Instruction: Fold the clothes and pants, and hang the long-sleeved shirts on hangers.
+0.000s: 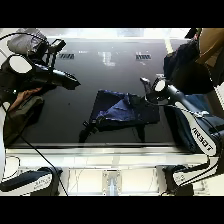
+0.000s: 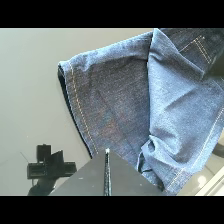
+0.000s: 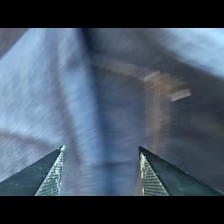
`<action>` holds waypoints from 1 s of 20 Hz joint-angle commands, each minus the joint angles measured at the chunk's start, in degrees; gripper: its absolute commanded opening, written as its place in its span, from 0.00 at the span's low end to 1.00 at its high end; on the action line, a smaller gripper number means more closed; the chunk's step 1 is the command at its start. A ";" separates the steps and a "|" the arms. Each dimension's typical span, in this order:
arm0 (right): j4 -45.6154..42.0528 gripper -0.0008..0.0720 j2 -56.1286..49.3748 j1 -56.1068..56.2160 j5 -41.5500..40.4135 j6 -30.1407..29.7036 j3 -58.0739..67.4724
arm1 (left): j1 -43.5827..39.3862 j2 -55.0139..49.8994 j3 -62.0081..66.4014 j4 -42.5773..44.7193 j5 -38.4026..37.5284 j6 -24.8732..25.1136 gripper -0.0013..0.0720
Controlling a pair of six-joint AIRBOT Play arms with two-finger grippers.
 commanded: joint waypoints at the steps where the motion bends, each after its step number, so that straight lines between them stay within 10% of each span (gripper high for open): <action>1: 5.44 0.71 0.04 3.28 -1.51 -4.46 -4.07 | 0.07 0.04 0.04 0.04 -0.09 0.04 0.03; 2: 5.92 0.61 0.04 4.37 -2.14 -4.96 -4.02 | 0.04 0.04 0.04 0.04 -0.07 0.04 0.03; 4: 8.20 0.06 0.09 5.99 -2.58 -7.13 -3.39 | 0.07 0.04 0.04 0.07 -0.09 0.04 0.03; 15: 19.50 0.07 -4.98 6.29 -14.29 -8.39 19.71 | 0.04 0.04 0.04 0.04 0.42 0.04 0.03; 16: 22.45 0.14 -6.69 6.78 -16.46 -9.01 19.71 | 0.04 0.04 0.04 0.04 0.42 0.04 0.03; 18: 26.71 0.70 -9.27 8.00 -20.28 -9.33 19.74 | 0.04 0.04 0.04 0.07 0.42 0.04 0.03; 20: 28.41 0.72 -10.84 9.46 -21.53 -11.65 20.76 | 0.07 0.02 0.04 0.09 0.42 0.07 0.03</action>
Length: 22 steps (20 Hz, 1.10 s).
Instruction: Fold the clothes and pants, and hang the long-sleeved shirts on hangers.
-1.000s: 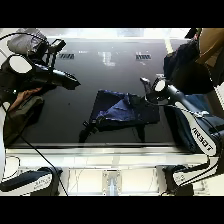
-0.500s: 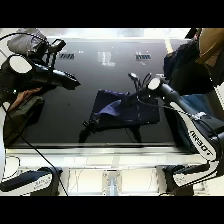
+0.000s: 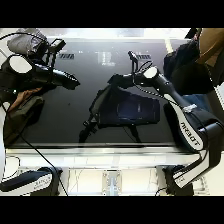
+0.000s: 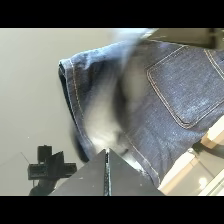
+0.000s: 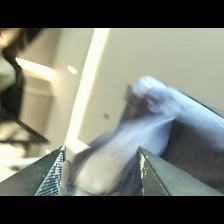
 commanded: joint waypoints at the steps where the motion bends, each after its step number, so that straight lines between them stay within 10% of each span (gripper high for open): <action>1: 5.33 0.72 -2.93 1.81 -4.42 -3.82 1.99 | 0.07 0.00 0.04 0.04 0.04 0.02 0.03; 11: -25.53 0.72 2.05 -24.87 40.02 3.63 8.02 | 0.07 -0.07 0.04 0.07 0.04 0.02 0.03; 17: -12.09 0.95 10.45 -37.35 31.98 -8.87 -21.81 | 0.04 -0.07 0.04 0.04 0.04 0.00 0.03; 22: -8.90 0.96 10.21 -37.81 30.73 -17.49 -23.30 | 0.07 -0.07 0.04 0.04 0.02 0.00 0.03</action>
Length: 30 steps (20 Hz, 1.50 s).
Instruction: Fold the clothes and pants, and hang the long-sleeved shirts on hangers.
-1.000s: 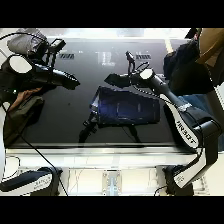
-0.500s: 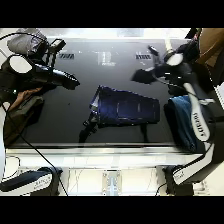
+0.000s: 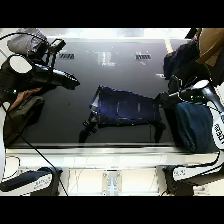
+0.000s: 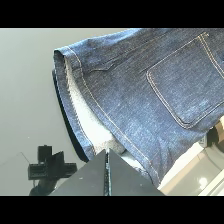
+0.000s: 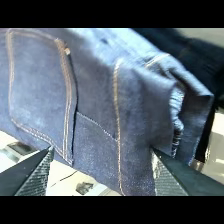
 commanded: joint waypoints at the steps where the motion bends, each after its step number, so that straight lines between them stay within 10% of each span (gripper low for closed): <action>1: -0.02 0.96 0.44 -1.99 -0.59 -4.90 -0.94 | 0.07 -0.04 0.04 0.00 0.00 0.00 0.03; 27: 5.49 0.95 -9.66 8.13 -8.96 -4.72 -1.36 | 0.04 -0.04 0.02 0.00 0.00 -0.02 0.03; 29: 5.79 0.64 -9.66 8.87 -10.16 -4.48 -1.36 | 0.04 -0.04 0.02 0.00 0.00 -0.02 0.03; 30: 6.91 0.20 -9.66 8.90 -10.23 -4.50 -1.33 | 0.04 -0.04 0.02 0.00 0.00 0.00 0.03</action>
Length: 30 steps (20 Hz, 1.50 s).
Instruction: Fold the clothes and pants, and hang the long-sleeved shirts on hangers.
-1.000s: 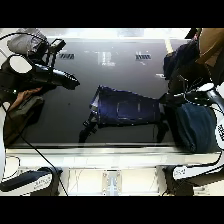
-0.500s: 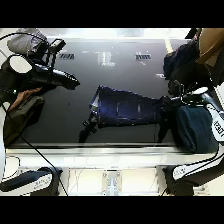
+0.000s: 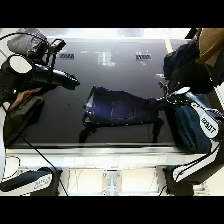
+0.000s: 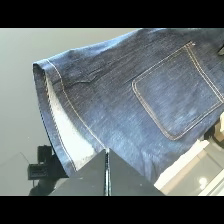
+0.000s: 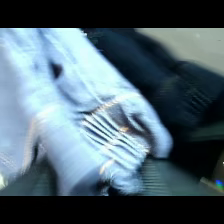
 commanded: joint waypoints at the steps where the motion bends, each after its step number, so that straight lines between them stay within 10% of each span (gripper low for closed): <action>1: 4.31 0.07 -0.04 1.27 -0.15 0.33 0.50 | 0.04 -0.04 0.02 0.02 0.02 0.02 0.03; 19: -8.35 0.07 25.62 -47.21 31.19 18.43 25.99 | 0.04 -0.04 0.02 0.02 0.04 0.07 0.03; 30: -40.17 0.07 48.06 -58.25 18.08 17.84 -25.51 | 0.04 -0.04 0.02 0.02 0.02 0.26 0.03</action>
